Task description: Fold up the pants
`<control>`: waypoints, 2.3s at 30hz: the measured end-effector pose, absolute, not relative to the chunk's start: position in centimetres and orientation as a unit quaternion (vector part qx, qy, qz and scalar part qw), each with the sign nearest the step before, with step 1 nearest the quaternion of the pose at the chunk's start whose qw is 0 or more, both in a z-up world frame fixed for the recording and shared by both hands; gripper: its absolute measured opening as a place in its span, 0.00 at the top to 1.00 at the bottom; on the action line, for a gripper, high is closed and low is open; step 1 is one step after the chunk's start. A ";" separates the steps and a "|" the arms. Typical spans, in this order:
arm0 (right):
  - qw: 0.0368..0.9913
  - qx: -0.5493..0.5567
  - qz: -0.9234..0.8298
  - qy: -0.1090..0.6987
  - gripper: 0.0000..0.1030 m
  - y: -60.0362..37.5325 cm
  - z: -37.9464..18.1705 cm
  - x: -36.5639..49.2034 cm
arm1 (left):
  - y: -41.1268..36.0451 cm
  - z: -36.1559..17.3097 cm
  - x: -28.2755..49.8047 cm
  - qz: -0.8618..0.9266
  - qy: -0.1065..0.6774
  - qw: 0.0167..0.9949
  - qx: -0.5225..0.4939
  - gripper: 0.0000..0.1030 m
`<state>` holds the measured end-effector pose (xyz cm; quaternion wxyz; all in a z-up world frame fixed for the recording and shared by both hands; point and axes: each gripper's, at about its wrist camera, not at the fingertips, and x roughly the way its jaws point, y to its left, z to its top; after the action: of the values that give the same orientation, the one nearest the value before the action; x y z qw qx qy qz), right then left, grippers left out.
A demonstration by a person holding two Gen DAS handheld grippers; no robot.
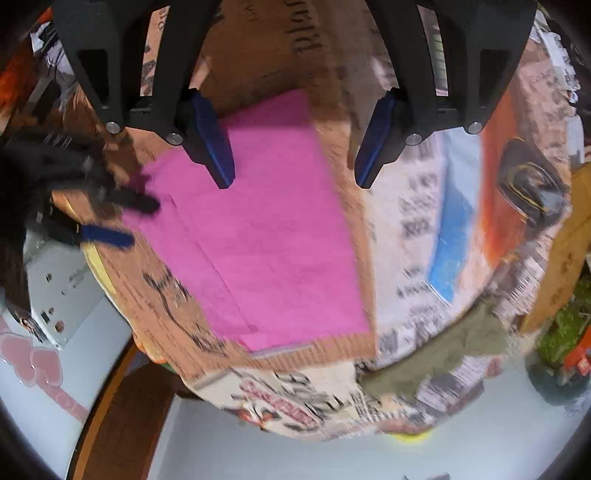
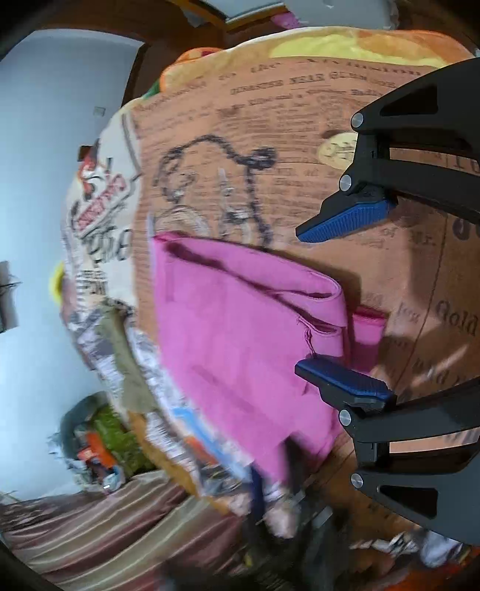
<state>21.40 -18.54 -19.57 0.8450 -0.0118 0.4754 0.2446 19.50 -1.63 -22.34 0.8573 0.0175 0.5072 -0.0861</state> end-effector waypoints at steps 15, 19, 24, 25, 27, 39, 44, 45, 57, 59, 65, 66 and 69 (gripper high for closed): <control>0.857 0.019 0.237 0.457 0.40 -20.3 -17.5 22.2 | 1.4 -19.2 30.3 -0.023 0.473 0.879 0.059 0.30; 0.858 0.020 0.231 0.459 0.40 -20.7 -17.4 22.9 | 1.0 -20.9 33.6 -0.022 0.488 0.870 0.072 0.30; 0.858 0.026 0.225 0.460 0.40 -21.4 -17.4 23.5 | 0.7 -25.0 38.0 -0.004 0.537 0.839 0.089 0.30; 0.858 0.026 0.223 0.461 0.40 -21.6 -17.5 23.7 | 0.7 -25.9 38.8 0.001 0.550 0.830 0.089 0.30; 0.860 0.026 0.217 0.461 0.40 -21.9 -17.6 23.9 | 0.8 -27.4 39.9 0.001 0.565 0.821 0.083 0.30; 0.865 0.049 0.198 0.459 0.40 -23.4 -18.1 24.7 | 0.8 -29.5 38.4 -0.003 0.574 0.809 0.130 0.19; 0.869 0.051 0.203 0.449 0.40 -23.5 -17.3 24.1 | 2.7 -28.5 35.6 0.008 0.572 0.813 0.108 0.19; 0.869 0.051 0.203 0.448 0.40 -23.5 -17.2 24.0 | 3.1 -28.2 34.9 0.011 0.571 0.814 0.105 0.19; 0.876 0.048 0.199 0.437 0.40 -23.6 -16.3 22.3 | 7.1 -25.3 23.4 0.009 0.566 0.824 0.030 0.13; 0.874 0.048 0.199 0.440 0.40 -23.5 -16.5 22.0 | 7.0 -25.3 21.5 0.003 0.565 0.825 0.015 0.13; 0.871 0.039 0.203 0.446 0.40 -23.0 -16.9 21.3 | 6.8 -24.8 18.9 0.006 0.562 0.827 -0.005 0.13; 0.871 0.038 0.202 0.446 0.40 -23.0 -17.0 21.1 | 6.9 -24.7 18.6 0.003 0.561 0.828 -0.004 0.13; 0.871 0.035 0.201 0.447 0.40 -22.8 -17.1 20.6 | 7.0 -24.6 17.7 0.000 0.557 0.830 0.010 0.13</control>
<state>20.65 -22.80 -17.13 0.8708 0.0351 0.4474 0.2008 17.73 7.04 -24.61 0.8304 0.0100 0.5571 0.0001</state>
